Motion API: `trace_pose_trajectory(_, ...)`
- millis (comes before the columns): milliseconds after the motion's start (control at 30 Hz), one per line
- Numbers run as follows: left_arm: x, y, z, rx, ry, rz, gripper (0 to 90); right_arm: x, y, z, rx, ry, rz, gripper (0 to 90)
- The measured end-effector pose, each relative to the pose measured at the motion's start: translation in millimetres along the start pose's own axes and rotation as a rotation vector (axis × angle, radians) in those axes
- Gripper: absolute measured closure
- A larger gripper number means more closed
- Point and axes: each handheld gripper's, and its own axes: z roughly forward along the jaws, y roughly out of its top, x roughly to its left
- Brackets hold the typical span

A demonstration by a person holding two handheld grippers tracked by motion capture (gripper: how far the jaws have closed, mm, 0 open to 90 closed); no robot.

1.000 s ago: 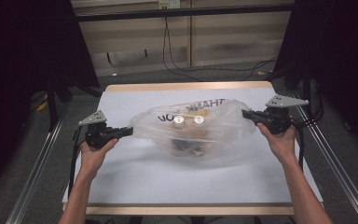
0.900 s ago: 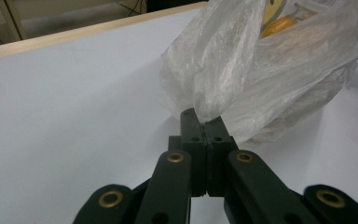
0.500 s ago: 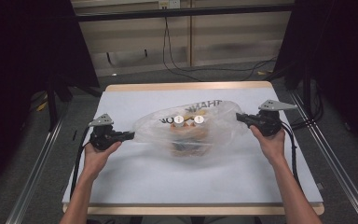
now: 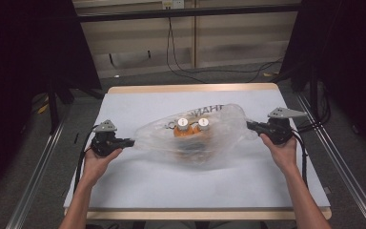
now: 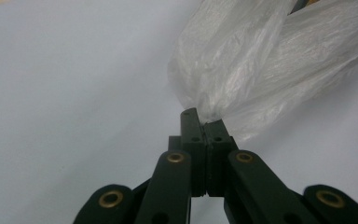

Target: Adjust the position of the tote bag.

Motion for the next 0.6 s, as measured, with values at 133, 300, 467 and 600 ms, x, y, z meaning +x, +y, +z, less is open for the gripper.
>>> trace_pose_trajectory(133, 0.3, -4.2, 3.2, 0.025, -0.001, -0.004, 89.9, -2.6, -5.2, 5.7, 0.044, -0.031, -0.017, 90.0)
trace_pose_trajectory(300, -0.6, -6.8, 8.7, 0.043, -0.008, 0.001, 89.9, -8.0, -16.0, 10.4, 0.115, -0.061, -0.03, 90.0)
trace_pose_trajectory(467, -4.3, -6.9, 15.3, 0.081, -0.008, 0.021, 89.9, -14.1, -23.2, 11.7, 0.138, -0.063, -0.005, 90.0)
trace_pose_trajectory(600, -3.2, -9.6, 20.9, 0.091, -0.023, 0.014, 89.9, -15.8, -31.6, 17.5, 0.201, -0.083, -0.026, 90.0)
